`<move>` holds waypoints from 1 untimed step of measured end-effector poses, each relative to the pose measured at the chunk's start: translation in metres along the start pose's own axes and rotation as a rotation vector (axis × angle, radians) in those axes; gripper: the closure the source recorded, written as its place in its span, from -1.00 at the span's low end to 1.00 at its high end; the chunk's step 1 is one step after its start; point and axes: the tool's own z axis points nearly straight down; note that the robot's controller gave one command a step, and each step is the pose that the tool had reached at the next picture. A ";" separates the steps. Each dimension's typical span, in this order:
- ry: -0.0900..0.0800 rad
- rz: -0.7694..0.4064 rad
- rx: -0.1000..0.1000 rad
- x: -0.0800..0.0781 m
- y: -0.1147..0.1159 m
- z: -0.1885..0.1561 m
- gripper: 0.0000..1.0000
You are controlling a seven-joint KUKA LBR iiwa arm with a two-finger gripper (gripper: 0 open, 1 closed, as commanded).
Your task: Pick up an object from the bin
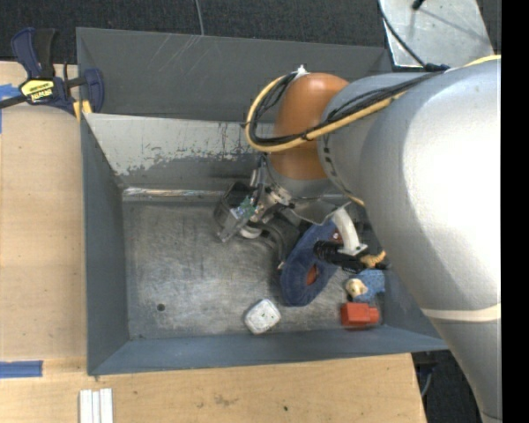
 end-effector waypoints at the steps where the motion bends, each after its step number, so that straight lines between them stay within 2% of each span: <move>1: -0.001 0.203 -0.010 0.005 -0.005 0.000 -1.00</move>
Offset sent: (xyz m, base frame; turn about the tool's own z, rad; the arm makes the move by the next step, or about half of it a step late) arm -0.0098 -0.0066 -0.0077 0.2158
